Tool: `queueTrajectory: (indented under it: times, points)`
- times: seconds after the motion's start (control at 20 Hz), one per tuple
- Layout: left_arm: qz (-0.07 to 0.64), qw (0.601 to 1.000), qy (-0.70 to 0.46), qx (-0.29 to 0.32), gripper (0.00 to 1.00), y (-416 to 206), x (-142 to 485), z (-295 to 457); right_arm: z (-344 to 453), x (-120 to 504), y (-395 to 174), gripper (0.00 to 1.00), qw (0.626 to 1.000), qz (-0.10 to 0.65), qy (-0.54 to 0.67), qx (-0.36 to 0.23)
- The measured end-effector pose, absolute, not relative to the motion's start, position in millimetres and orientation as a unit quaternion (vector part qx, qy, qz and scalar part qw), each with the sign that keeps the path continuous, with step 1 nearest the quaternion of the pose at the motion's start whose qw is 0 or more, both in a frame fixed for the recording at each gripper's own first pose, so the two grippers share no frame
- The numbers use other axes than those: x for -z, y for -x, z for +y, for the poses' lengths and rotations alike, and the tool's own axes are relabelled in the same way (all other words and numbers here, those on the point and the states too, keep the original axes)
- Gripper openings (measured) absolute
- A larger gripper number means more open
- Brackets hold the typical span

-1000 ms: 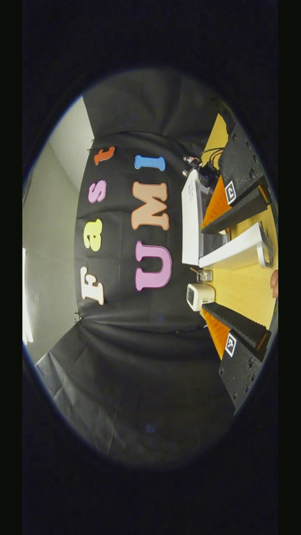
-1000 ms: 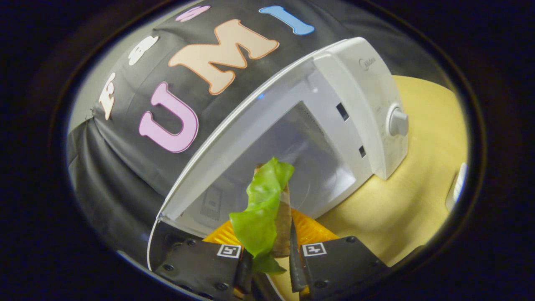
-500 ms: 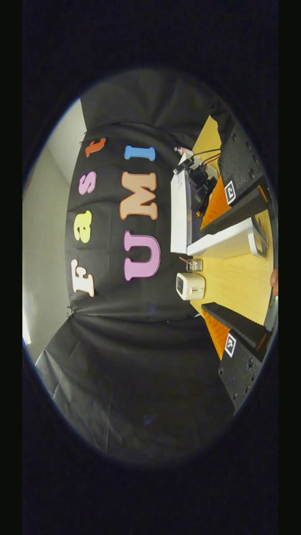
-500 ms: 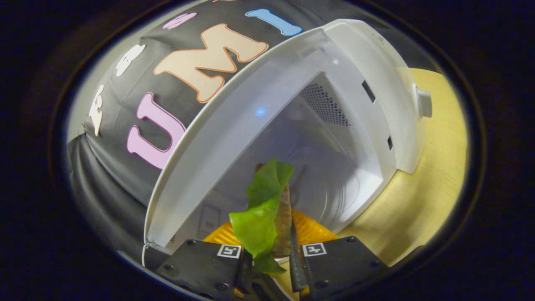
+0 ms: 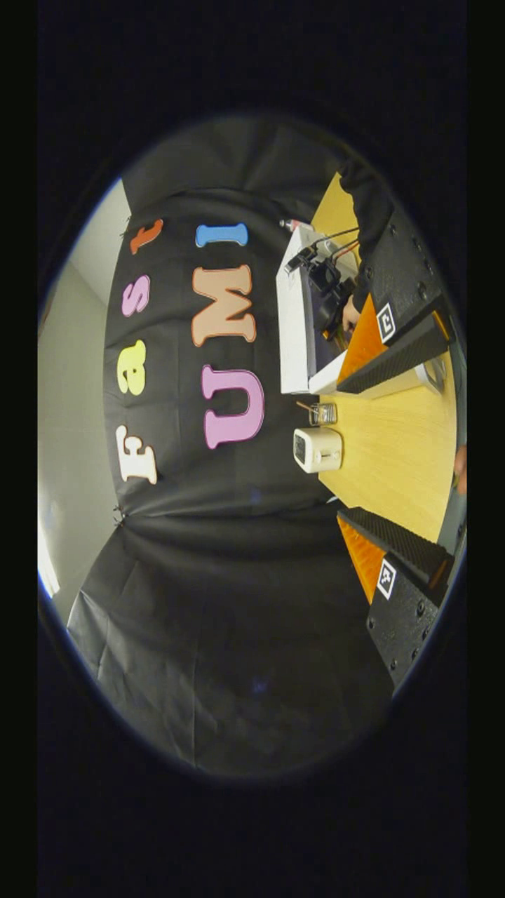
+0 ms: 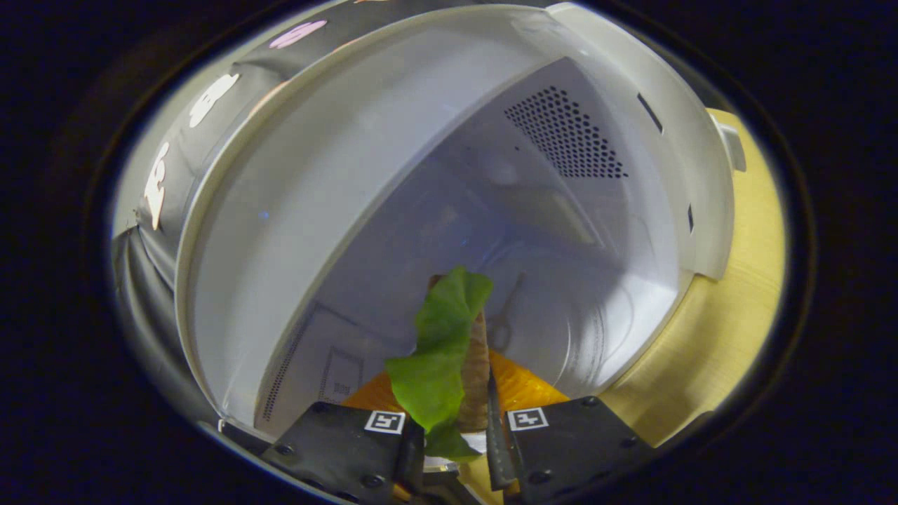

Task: Open the microwave oven with the left hand, put the food in, and close the microwave oven.

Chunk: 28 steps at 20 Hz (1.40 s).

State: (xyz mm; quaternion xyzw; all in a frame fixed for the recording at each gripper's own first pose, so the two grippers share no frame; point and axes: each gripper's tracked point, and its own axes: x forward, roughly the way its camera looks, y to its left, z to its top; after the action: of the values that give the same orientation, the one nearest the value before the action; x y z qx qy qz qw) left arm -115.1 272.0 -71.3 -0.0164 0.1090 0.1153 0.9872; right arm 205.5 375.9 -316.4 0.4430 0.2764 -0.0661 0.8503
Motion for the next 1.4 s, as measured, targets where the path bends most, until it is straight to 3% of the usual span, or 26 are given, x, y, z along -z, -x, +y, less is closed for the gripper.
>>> queueTrajectory:
  times: [0.05, 0.1, 0.15, 0.2, 0.25, 0.5, 0.6, 0.9, 0.95, 1.3, 1.35, 1.4]
  points:
    - [0.107, 0.988, 0.014, -0.113, 0.95, 112.2, 69.6, 270.6, 375.3, 316.8, -207.7, 0.31, 0.852, 0.274, -0.442, 0.066]
    - [0.105, 0.988, 0.014, -0.111, 0.93, 109.8, 69.2, 268.4, 375.9, 317.5, -209.2, 0.38, 0.852, 0.273, -0.442, 0.067]
    - [0.105, 0.988, 0.014, -0.110, 0.93, 108.6, 68.9, 267.6, 375.7, 317.9, -211.5, 0.31, 0.852, 0.273, -0.442, 0.067]
    - [0.106, 0.988, 0.015, -0.110, 0.95, 107.7, 68.9, 267.7, 375.0, 319.5, -213.7, 0.39, 0.852, 0.273, -0.442, 0.071]
    - [0.107, 0.988, 0.016, -0.109, 0.94, 106.8, 70.1, 265.2, 374.9, 320.6, -216.0, 0.31, 0.852, 0.273, -0.441, 0.072]
    - [0.101, 0.988, 0.015, -0.115, 0.94, 103.3, 67.4, 269.2, 371.7, 334.8, -215.4, 0.82, 0.868, 0.297, -0.389, 0.087]
    - [0.098, 0.988, 0.018, -0.116, 0.94, 102.7, 66.8, 268.9, 369.4, 335.7, -214.1, 0.87, 0.881, 0.302, -0.355, 0.083]
    - [0.099, 0.988, 0.023, -0.113, 0.93, 108.6, 68.0, 265.2, 359.4, 333.6, -209.3, 0.90, 0.907, 0.319, -0.266, 0.074]
    - [0.098, 0.988, 0.025, -0.115, 0.94, 109.6, 67.5, 266.2, 357.5, 330.4, -209.9, 1.00, 0.911, 0.312, -0.260, 0.070]
    - [0.094, 0.989, 0.025, -0.115, 0.93, 117.6, 65.9, 264.2, 337.8, 297.6, -211.4, 1.00, 0.931, 0.265, -0.241, 0.061]
    - [0.095, 0.989, 0.025, -0.112, 0.93, 117.8, 66.5, 261.7, 336.9, 297.1, -208.7, 0.96, 0.934, 0.265, -0.235, 0.056]
    - [0.093, 0.989, 0.026, -0.109, 0.93, 119.6, 66.0, 260.1, 336.2, 295.1, -205.3, 1.00, 0.936, 0.263, -0.228, 0.050]
